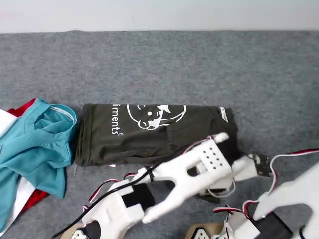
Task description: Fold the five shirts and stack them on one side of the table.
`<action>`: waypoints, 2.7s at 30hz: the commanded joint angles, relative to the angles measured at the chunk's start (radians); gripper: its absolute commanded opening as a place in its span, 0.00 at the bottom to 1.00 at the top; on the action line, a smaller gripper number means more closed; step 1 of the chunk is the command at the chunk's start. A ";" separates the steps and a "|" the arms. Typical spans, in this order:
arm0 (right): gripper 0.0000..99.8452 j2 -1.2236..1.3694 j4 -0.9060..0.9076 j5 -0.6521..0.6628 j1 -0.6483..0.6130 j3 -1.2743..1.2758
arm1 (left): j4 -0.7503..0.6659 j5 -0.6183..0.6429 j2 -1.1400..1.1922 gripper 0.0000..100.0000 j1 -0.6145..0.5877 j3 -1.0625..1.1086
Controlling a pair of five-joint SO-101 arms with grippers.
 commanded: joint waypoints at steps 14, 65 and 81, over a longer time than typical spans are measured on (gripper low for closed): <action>0.01 -0.045 0.039 0.009 0.002 -0.026 | -0.087 0.040 0.135 0.16 0.003 0.005; 0.01 -0.036 0.039 0.011 -0.059 -0.025 | -0.146 -0.147 0.147 0.01 -0.331 -0.430; 0.01 -0.036 0.041 0.011 -0.071 -0.023 | -0.187 -0.161 0.279 0.01 -0.440 -0.444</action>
